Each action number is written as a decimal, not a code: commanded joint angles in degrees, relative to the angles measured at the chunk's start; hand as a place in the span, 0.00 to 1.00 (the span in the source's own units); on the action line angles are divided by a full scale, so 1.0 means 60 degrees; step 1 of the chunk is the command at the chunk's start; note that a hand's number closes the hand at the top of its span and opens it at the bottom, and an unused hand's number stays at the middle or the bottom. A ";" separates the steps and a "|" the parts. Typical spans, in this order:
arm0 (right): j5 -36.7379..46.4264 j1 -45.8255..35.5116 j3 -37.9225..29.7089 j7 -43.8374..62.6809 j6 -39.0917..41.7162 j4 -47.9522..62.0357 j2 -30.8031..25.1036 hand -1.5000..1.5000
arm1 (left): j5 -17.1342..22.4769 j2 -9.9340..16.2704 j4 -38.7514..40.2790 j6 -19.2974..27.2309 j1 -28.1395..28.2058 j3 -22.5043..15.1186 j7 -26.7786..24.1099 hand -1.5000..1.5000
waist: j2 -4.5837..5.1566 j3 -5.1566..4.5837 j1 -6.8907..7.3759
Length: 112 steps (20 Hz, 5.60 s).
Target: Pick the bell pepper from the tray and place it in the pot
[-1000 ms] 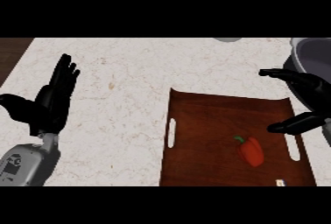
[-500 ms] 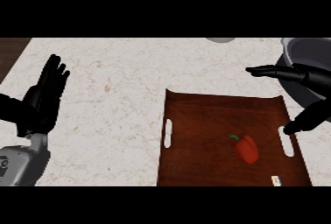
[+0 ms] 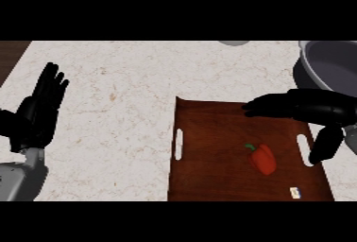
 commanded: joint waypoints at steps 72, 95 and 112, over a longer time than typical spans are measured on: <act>-0.2625 1.1036 -0.8280 -0.4364 -0.3390 -0.3734 -0.0825 1.00 | -0.1709 -0.1420 -0.0934 -0.1077 0.0844 0.1738 0.0550 0.50 | -0.0089 -0.0025 -0.0630; -0.4486 0.3995 -0.7546 -0.1088 -0.1170 0.2949 -0.1309 1.00 | -0.2209 -0.2097 -0.0631 -0.1232 -0.0114 0.0940 0.0909 0.50 | 0.0100 0.0025 0.0335; 0.0515 -0.0210 -0.6151 -0.2991 -0.5850 0.8568 0.0292 1.00 | -0.2014 -0.1804 -0.0581 -0.1601 -0.0379 0.1277 0.0990 0.50 | 0.0199 0.0041 0.0575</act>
